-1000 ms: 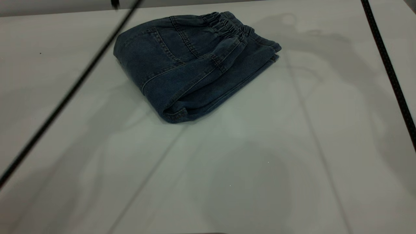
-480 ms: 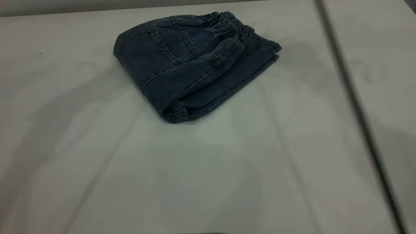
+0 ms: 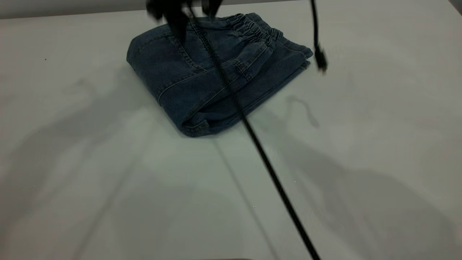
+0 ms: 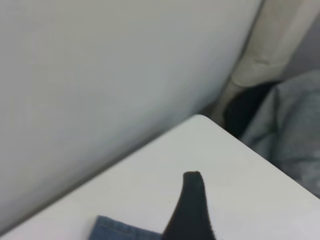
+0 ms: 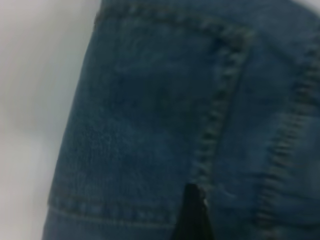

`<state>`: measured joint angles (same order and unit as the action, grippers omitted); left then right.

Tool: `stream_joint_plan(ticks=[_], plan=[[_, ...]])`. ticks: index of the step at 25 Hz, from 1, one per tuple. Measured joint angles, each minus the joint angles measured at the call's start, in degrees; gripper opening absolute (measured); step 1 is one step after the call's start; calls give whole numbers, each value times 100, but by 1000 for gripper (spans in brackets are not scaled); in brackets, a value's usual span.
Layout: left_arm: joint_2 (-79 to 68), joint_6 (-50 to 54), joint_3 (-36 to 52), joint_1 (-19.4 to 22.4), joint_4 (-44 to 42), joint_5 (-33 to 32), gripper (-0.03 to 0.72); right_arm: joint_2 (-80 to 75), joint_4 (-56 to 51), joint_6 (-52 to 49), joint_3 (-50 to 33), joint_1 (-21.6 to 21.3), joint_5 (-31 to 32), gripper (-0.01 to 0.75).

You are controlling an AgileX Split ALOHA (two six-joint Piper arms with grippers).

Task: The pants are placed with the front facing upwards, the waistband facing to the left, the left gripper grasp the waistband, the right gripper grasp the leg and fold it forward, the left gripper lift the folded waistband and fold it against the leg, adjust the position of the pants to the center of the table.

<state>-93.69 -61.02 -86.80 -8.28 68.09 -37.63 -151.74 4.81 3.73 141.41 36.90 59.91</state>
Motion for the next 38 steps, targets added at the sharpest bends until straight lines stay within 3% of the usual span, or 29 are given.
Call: stream_joint_plan(ticks=[7,13,21,31,38], plan=[[0,18,0,0,-40,-392,570,-489,424,-123,0,-30,258,491],[0,23,0,0,-44,-492,570,-737,449,-129,24,-30,711,491],[0,23,0,0,-46,-517,570,-801,330,-471,118,-36,851,491],[0,23,0,0,-46,-665,570,-806,-848,-2574,124,-46,925,491],[0,23,0,0,-46,-812,570,-806,-1334,-4682,124,-46,871,491]])
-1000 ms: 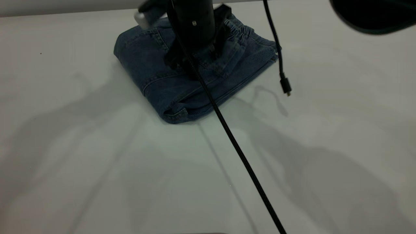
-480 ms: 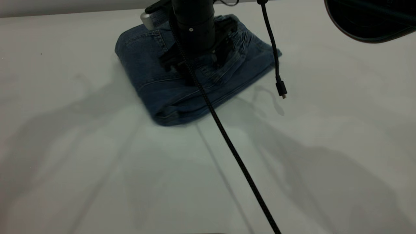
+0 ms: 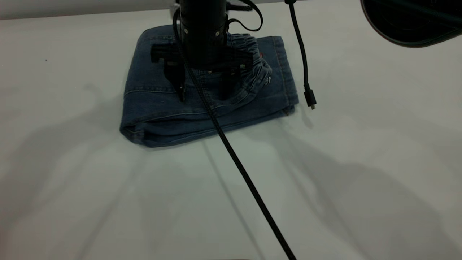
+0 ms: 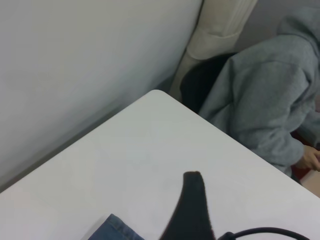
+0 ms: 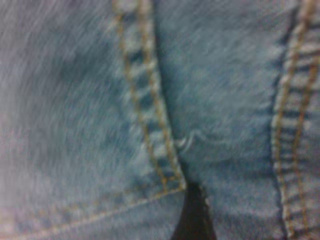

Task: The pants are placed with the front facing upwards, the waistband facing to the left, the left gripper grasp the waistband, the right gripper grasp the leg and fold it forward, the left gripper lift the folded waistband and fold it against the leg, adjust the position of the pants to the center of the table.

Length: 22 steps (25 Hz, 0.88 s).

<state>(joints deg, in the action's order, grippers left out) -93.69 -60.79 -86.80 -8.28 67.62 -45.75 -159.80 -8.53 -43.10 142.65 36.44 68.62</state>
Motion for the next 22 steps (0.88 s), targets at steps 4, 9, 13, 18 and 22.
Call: stream_joint_plan(ticks=[4,9,13,18,22], plan=[[0,0,0,0,0,-39,570,5,-11,-729,0,0,-40,491],[0,0,0,0,0,-57,570,18,45,-787,144,6,40,491],[0,0,0,0,0,-67,570,-61,332,-402,887,11,211,491],[57,0,0,0,-6,-113,570,-48,357,455,2170,11,223,491],[423,0,0,0,-103,-129,570,283,288,1484,2501,11,316,491]])
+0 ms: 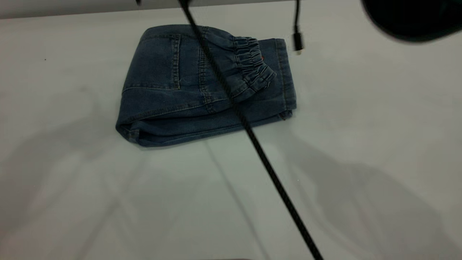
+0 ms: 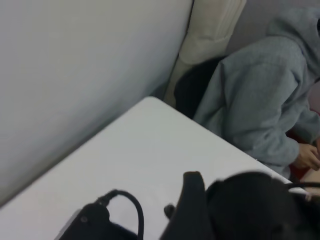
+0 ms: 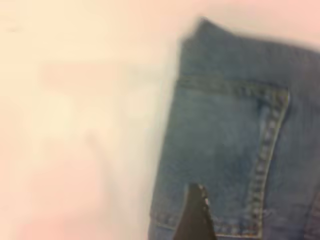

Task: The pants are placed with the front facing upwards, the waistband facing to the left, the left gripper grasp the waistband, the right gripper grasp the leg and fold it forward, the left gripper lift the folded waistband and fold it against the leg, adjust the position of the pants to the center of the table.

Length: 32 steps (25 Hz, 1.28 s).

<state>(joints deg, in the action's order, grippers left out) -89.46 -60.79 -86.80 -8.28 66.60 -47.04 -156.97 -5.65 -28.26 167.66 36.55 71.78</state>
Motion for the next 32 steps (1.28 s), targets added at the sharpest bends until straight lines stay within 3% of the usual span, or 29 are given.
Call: stream_joint_plan(ticks=[9,23,27,32], plan=[[1212,806,0,0,-1191,-600,570,1197,-520,1883,33,0,78,491],[3165,2843,0,0,-3738,-1983,570,3477,-880,2552,29,0,139,491],[3513,3478,0,0,-4405,-2011,570,4265,-880,2717,-662,0,139,491],[3841,3945,66,0,-5034,-2011,570,5454,-686,2871,-2594,0,139,491]])
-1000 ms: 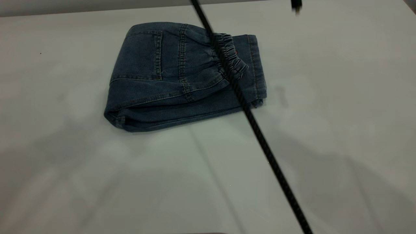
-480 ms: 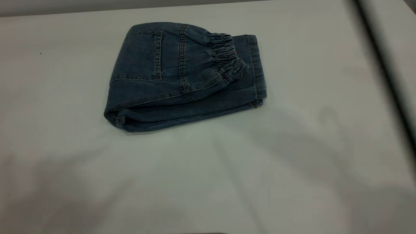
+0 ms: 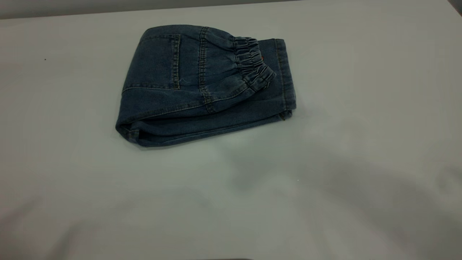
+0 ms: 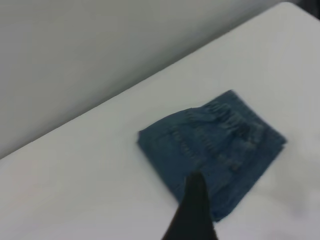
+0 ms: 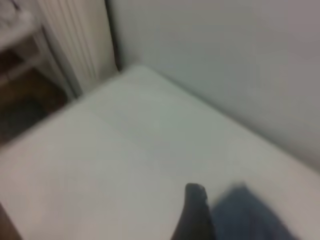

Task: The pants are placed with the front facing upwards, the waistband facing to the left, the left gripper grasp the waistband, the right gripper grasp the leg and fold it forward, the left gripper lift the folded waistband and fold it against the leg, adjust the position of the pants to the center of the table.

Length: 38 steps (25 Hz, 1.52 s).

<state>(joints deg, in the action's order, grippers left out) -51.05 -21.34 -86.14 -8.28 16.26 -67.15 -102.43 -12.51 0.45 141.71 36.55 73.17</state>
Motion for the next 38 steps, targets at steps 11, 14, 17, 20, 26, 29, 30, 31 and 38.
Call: stream_joint_plan(ticks=[11,14,17,20,26,29,30,31,38], plan=[[915,110,1922,0,-201,0,570,2704,468,-45,-5236,0,-31,491],[1101,184,2568,0,-205,0,570,3230,492,-210,-6438,0,-66,491],[1259,224,3150,0,-212,0,570,3718,499,-324,-7505,0,-103,491],[1327,242,3584,0,-206,0,570,4215,499,-350,-8450,0,-141,491],[1326,253,4278,0,-86,0,570,5388,529,-368,-10100,0,-307,491],[1326,253,4617,0,-61,0,570,5999,591,-368,-10770,0,-472,491],[1326,248,4709,0,-61,0,570,6225,623,-368,-10919,0,-517,491],[1326,248,4827,0,-53,0,570,6414,646,-368,-11085,0,-591,491],[1379,244,5440,0,-47,0,570,7716,827,-395,-11481,0,-926,491]])
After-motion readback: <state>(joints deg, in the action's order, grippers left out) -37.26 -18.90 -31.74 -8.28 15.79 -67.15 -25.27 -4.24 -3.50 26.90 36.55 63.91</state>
